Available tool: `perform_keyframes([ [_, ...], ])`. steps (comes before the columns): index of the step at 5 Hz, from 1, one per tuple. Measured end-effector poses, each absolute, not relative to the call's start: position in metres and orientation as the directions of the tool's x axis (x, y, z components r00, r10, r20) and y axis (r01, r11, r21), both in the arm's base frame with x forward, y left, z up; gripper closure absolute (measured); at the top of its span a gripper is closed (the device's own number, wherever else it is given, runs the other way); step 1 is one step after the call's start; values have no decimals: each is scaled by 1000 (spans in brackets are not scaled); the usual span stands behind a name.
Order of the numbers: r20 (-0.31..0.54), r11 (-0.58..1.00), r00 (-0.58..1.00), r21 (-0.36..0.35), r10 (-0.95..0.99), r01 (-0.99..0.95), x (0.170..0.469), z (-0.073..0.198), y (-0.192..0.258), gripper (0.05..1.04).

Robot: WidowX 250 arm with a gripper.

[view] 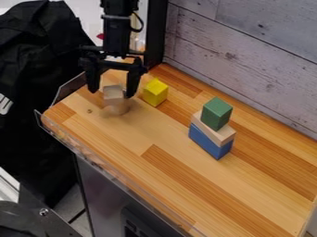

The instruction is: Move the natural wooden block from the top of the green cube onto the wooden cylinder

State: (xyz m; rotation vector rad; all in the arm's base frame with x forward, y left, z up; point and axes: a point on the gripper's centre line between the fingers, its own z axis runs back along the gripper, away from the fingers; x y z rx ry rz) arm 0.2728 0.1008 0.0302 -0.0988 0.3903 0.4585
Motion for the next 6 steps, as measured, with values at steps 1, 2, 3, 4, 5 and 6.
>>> perform_keyframes([
  [1, -317, 912, 866, -12, 386, -411, 283, 60, 92, 83],
  [2, -258, 956, 924, -4, 282, -293, 291, 82, 71, 83],
  [3, -235, 993, 966, -27, 107, -116, 292, 92, 31, 83],
  [4, -230, 998, 973, -50, 21, -33, 292, 92, 5, 83],
  [5, -224, 998, 975, -57, -19, 7, 291, 92, -7, 83],
  [6, -220, 999, 975, -47, -14, 4, 288, 94, -8, 83],
])
